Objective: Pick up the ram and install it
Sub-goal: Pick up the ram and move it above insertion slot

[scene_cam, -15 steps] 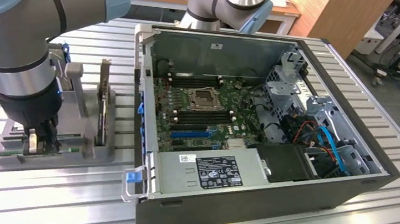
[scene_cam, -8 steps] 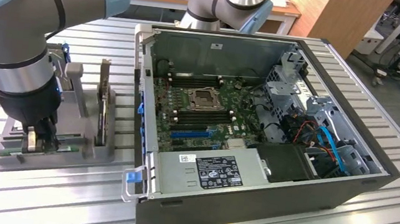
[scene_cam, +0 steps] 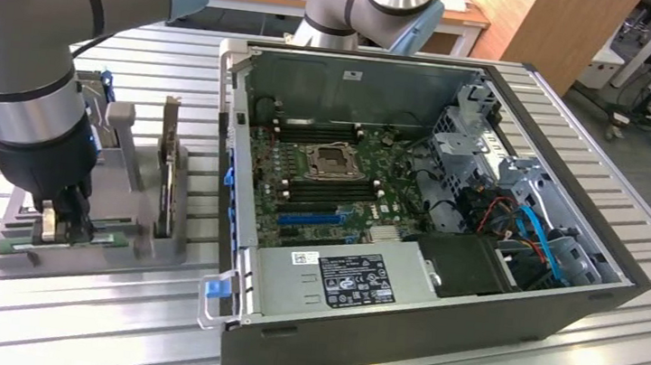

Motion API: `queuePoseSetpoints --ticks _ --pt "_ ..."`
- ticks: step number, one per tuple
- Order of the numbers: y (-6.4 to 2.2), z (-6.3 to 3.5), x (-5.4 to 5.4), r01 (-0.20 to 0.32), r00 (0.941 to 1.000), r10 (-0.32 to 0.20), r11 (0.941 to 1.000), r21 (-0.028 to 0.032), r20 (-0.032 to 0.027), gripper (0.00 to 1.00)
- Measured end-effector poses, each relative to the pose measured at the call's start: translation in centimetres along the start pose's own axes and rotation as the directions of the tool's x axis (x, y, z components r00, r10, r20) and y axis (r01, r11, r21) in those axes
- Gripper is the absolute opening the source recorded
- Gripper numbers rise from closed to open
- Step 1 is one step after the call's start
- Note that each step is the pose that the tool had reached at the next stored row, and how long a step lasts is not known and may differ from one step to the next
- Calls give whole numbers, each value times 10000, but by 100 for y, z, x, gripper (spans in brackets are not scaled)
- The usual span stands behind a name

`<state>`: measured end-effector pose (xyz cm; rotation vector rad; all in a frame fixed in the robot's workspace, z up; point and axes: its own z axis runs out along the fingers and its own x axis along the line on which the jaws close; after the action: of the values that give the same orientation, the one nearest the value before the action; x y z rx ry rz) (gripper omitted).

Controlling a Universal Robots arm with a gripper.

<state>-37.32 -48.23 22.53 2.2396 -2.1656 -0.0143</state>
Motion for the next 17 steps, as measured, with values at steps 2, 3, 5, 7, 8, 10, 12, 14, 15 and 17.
queuePoseSetpoints --ticks 2,3,5,7,8,10,12,14,15,17 --pt "0 -27 0 1 10000 -1 10000 0 0 11" --pt "0 -40 0 1 10000 -1 10000 0 0 11" --pt "1 -70 -1 2 10000 -2 10000 0 0 11" --pt "2 -104 -1 0 10000 0 10000 0 0 11" --pt "3 -120 -1 0 10000 0 10000 0 0 11" --pt "4 -155 -1 0 10000 0 10000 0 0 11" --pt "5 -195 -1 1 10000 -1 10000 0 0 11" --pt "6 -238 0 0 10000 0 10000 0 0 11" --pt "6 -260 0 0 10000 0 10000 1 0 11" --pt "7 -303 1 0 10000 0 10000 1 0 11"
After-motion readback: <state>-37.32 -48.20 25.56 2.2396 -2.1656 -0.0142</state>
